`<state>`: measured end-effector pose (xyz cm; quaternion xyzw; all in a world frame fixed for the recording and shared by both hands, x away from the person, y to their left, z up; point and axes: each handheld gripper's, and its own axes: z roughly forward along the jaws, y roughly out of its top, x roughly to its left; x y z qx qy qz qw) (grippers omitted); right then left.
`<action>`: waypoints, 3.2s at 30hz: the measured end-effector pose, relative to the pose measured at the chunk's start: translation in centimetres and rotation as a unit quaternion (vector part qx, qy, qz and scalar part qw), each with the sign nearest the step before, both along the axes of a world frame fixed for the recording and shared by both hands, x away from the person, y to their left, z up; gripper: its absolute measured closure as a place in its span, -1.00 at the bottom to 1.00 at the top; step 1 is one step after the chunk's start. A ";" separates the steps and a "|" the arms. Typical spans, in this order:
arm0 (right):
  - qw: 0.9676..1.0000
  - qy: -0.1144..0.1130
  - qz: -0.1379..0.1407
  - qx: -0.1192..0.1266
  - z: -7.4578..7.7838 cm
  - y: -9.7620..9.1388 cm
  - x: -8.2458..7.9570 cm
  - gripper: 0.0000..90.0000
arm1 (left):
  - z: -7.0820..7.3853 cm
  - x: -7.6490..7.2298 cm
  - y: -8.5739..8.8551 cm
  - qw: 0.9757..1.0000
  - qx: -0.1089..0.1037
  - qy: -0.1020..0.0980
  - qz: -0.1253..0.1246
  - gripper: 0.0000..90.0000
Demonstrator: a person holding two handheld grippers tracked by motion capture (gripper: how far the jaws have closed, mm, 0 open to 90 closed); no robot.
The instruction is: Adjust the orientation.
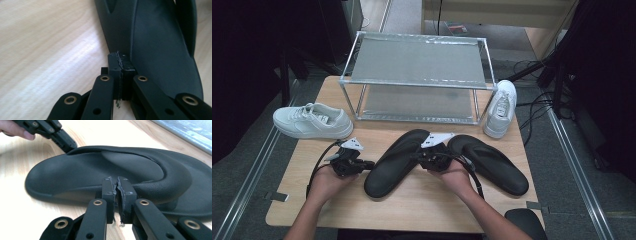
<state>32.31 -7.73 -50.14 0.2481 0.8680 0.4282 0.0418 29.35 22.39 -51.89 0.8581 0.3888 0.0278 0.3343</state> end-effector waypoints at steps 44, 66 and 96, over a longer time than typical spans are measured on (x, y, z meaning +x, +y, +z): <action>0.997 0.043 -0.050 0.036 1.1 -5.4 1.2 0.22 | 1.6 -0.2 -3.9 0.997 -0.057 -0.010 -0.046 0.10; 0.996 0.016 -0.073 0.040 1.6 -9.7 -1.0 0.14 | 2.3 2.3 -5.0 0.996 -0.061 -0.014 -0.058 -0.04; 0.987 -0.004 -0.155 0.036 1.7 -17.0 -3.6 0.14 | 2.3 5.3 -5.7 0.996 -0.068 -0.016 -0.053 -0.04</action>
